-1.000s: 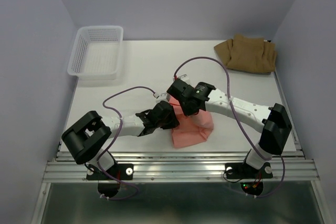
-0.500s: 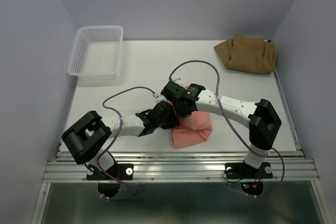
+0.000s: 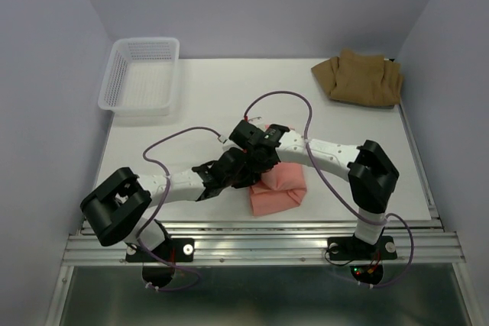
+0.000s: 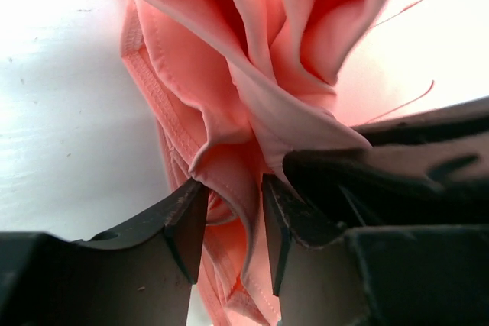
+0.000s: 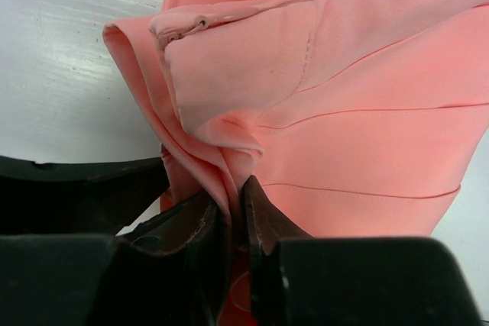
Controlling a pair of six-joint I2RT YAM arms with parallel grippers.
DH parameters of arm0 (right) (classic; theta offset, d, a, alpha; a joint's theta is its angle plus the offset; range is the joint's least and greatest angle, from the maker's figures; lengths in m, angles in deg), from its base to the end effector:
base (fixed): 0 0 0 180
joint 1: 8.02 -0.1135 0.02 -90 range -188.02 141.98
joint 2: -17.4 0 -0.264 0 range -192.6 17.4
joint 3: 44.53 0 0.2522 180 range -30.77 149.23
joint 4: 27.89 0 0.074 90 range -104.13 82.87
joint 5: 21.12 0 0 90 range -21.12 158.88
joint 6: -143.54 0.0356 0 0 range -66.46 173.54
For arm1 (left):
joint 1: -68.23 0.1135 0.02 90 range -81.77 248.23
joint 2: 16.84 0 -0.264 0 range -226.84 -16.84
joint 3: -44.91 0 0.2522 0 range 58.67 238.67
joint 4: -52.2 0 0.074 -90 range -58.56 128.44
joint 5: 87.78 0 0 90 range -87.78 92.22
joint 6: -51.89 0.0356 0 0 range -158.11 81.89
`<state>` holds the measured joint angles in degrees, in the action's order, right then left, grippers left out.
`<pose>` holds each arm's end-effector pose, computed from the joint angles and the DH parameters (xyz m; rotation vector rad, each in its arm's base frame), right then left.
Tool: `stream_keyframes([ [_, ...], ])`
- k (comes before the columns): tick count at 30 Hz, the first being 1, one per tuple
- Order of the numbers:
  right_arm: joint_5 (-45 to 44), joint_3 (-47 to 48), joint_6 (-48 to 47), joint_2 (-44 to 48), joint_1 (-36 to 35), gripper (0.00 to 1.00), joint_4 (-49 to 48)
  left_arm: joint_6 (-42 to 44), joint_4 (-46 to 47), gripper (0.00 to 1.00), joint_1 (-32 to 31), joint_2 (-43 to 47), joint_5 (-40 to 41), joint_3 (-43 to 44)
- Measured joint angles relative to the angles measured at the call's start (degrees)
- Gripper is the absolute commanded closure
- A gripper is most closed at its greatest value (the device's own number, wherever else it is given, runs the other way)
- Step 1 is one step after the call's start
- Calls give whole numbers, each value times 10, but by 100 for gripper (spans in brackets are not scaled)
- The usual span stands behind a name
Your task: Fold and stack the skirts
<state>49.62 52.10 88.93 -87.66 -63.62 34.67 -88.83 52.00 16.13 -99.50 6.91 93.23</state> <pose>0.2205 0.3012 0.2297 -0.3942 2.6445 0.0013 0.1772 -0.2229 0.1710 -0.0221 2.3269 -0.8965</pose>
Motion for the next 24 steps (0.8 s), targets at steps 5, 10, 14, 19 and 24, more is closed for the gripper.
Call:
stream_keyframes([
  [5,0,3,9,-13,0,72,-4,-9,-16,53,0,23,9,-9],
  [10,3,12,13,-22,0,51,-5,-19,-40,48,0,67,22,-31],
  [14,5,26,10,-21,0,34,-5,-27,-68,48,0,118,39,-50],
  [19,29,32,-7,15,0,8,-22,-34,-107,37,-3,181,53,-63],
  [24,30,35,-13,97,-1,0,-46,-40,-161,1,-5,278,72,-67],
])
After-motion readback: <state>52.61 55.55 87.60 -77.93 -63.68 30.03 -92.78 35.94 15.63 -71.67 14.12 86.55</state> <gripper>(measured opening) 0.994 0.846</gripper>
